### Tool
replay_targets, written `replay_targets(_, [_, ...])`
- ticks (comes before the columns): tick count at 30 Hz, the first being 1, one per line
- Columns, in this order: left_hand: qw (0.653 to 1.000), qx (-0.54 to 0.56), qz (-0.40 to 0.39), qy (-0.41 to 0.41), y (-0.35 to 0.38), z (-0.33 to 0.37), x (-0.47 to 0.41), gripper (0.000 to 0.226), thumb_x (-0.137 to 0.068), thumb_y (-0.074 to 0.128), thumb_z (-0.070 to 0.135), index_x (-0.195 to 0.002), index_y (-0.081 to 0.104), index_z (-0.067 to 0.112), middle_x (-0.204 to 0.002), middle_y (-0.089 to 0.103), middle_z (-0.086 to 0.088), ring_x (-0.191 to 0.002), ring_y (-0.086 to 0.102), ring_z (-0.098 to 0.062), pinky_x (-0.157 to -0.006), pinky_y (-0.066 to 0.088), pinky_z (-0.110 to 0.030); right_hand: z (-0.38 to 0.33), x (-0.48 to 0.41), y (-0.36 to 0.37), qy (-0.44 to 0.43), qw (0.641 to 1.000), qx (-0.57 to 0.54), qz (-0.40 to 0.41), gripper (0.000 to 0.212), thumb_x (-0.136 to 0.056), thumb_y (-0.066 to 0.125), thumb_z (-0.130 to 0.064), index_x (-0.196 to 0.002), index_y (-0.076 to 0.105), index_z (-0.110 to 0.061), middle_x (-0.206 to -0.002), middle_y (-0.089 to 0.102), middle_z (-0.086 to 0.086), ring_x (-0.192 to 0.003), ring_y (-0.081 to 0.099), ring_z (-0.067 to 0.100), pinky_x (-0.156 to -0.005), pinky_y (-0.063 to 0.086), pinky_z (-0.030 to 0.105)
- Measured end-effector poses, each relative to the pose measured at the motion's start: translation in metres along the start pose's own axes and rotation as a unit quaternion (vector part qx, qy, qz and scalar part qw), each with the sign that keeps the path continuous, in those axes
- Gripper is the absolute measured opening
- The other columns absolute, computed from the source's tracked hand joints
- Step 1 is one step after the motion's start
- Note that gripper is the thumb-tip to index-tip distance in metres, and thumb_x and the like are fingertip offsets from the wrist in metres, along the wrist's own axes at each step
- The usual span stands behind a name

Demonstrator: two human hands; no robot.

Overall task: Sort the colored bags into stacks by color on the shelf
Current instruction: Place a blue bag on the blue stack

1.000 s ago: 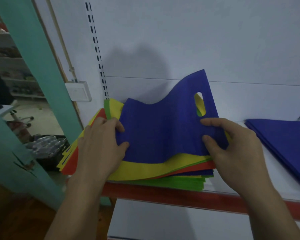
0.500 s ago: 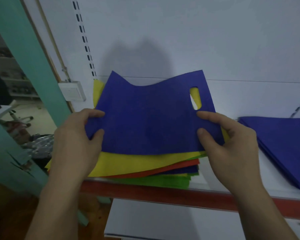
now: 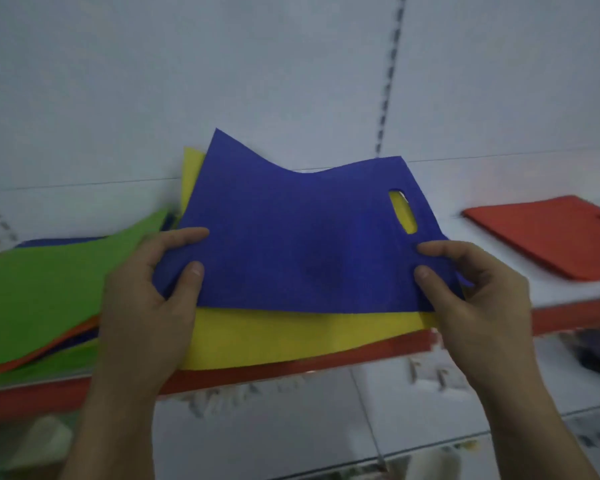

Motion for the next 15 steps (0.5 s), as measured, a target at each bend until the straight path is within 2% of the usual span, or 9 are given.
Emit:
replay_targets(3, [0.997,0.060,-0.047,0.015,0.076,0.034,0.024,0.037,-0.093,0.060,0.001,-0.112,0.066,0.032,-0.106,0.062,0.024,-0.089,0.061,0.015,-0.064,0.045,-0.003,0.026,-0.004,-0.086,0.009,0.998,0.025,0.048,0.028,-0.087,0.071,-0.002,-0.093,0.072,-0.030,-0.094,0.075,-0.012,-0.090,0.071,0.015,-0.078,0.056,0.037])
replay_targets(6, [0.990,0.100,-0.092,0.030,0.151,0.066,0.050,0.036,-0.091,0.062,-0.001,-0.111,0.065,0.029,-0.104,0.060,0.036,-0.093,0.058,0.018,-0.069,0.044,-0.001,0.048,-0.001,-0.171,0.011,0.994,0.076,0.080,0.022,-0.089,0.071,-0.009,-0.097,0.070,-0.029,-0.099,0.073,-0.009,-0.097,0.068,0.019,-0.081,0.055,0.045])
replay_targets(8, [0.987,0.102,-0.115,0.044,0.199,0.089,0.068,0.033,-0.089,0.066,-0.002,-0.107,0.067,0.027,-0.099,0.060,0.036,-0.092,0.055,0.022,-0.073,0.038,0.003,0.058,0.006,-0.225,0.031,0.989,0.099,0.102,0.019,-0.091,0.069,-0.014,-0.099,0.068,-0.031,-0.105,0.070,-0.013,-0.100,0.066,0.015,-0.079,0.056,0.049])
replay_targets(10, [0.982,0.105,-0.143,0.060,0.243,0.115,0.086,0.028,-0.089,0.067,0.000,-0.104,0.068,0.023,-0.100,0.060,0.028,-0.090,0.053,0.024,-0.073,0.035,0.005,0.065,0.014,-0.277,0.054,0.983,0.123,0.123,0.019,-0.094,0.066,-0.017,-0.103,0.064,-0.033,-0.112,0.066,-0.016,-0.100,0.064,0.010,-0.073,0.058,0.047])
replay_targets(12, [0.974,0.127,-0.171,0.070,0.283,0.141,0.102,0.025,-0.091,0.066,0.002,-0.106,0.069,0.022,-0.101,0.062,0.023,-0.088,0.055,0.022,-0.070,0.037,0.003,0.072,0.023,-0.323,0.083,0.978,0.131,0.136,0.020,-0.096,0.063,-0.017,-0.107,0.063,-0.034,-0.117,0.066,-0.012,-0.099,0.067,0.013,-0.064,0.060,0.039])
replay_targets(14, [0.964,0.158,-0.199,0.076,0.322,0.164,0.115,0.024,-0.091,0.066,0.004,-0.106,0.069,0.023,-0.101,0.063,0.022,-0.087,0.058,0.019,-0.067,0.040,0.001,0.078,0.032,-0.363,0.101,0.972,0.132,0.167,0.022,-0.096,0.062,-0.015,-0.108,0.064,-0.033,-0.115,0.067,-0.007,-0.096,0.068,0.015,-0.059,0.058,0.032])
replay_targets(15, [0.959,0.169,-0.211,0.081,0.340,0.174,0.121,0.023,-0.091,0.066,0.005,-0.106,0.069,0.023,-0.101,0.064,0.021,-0.087,0.059,0.017,-0.067,0.041,0.001,0.081,0.036,-0.381,0.108,0.967,0.132,0.187,0.022,-0.096,0.062,-0.014,-0.107,0.065,-0.033,-0.113,0.068,-0.007,-0.096,0.068,0.015,-0.059,0.058,0.032])
Point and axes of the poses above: each hand's wrist, its own x-axis away from the middle knuckle, its own y-axis out of the palm, z = x × y, the point moved 2 cm from there along -x, towards the middle knuckle
